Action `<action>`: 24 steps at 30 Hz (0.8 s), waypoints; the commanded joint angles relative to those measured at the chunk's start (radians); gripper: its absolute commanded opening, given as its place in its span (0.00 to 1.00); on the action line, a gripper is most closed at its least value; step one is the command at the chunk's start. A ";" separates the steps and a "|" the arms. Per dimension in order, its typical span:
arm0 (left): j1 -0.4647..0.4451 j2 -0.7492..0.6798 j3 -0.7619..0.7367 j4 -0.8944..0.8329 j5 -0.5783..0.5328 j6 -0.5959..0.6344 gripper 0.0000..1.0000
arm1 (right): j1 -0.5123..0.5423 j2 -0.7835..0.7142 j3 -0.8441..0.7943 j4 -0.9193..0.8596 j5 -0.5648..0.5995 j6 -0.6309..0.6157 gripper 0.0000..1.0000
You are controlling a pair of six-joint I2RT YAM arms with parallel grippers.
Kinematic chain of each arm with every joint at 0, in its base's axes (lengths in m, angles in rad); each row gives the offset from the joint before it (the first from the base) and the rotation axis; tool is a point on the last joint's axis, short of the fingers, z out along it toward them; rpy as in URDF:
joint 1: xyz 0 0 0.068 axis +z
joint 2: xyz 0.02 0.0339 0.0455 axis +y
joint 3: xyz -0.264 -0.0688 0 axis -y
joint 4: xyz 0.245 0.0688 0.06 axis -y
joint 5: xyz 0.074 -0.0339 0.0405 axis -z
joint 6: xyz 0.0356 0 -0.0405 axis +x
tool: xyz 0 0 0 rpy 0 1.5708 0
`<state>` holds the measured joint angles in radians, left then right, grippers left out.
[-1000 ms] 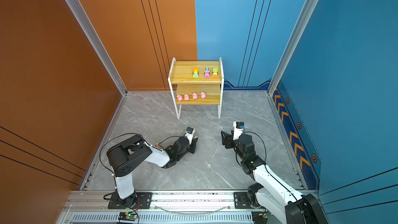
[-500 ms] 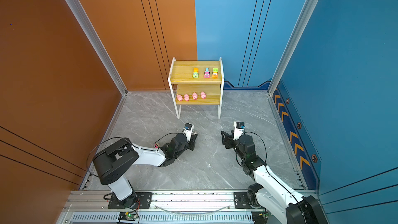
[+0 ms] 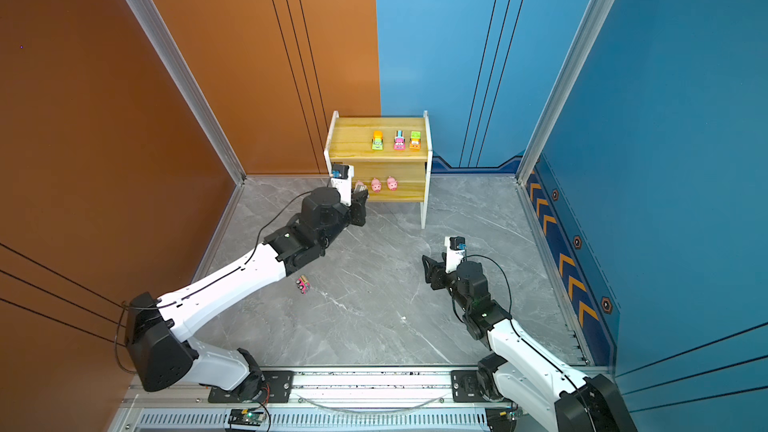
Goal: Place and organize the plastic toys onto the shelf
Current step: 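Carry the fire truck toward the shelf in the left gripper while right arm moves, then lower the fire truck beside the mixer truck and open the left gripper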
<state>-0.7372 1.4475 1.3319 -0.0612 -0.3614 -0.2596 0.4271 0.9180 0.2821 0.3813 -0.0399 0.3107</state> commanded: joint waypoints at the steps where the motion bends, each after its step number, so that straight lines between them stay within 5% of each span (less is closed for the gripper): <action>1: 0.029 0.019 0.105 -0.223 0.030 0.020 0.27 | 0.014 0.009 0.022 -0.023 0.032 -0.027 0.67; 24: 0.186 0.413 0.734 -0.382 0.163 0.069 0.27 | 0.265 0.015 0.133 -0.081 0.151 -0.234 0.66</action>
<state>-0.5617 1.8324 2.0064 -0.4244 -0.2256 -0.2161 0.6743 0.9398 0.3817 0.3309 0.0696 0.1192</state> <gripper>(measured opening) 0.292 0.663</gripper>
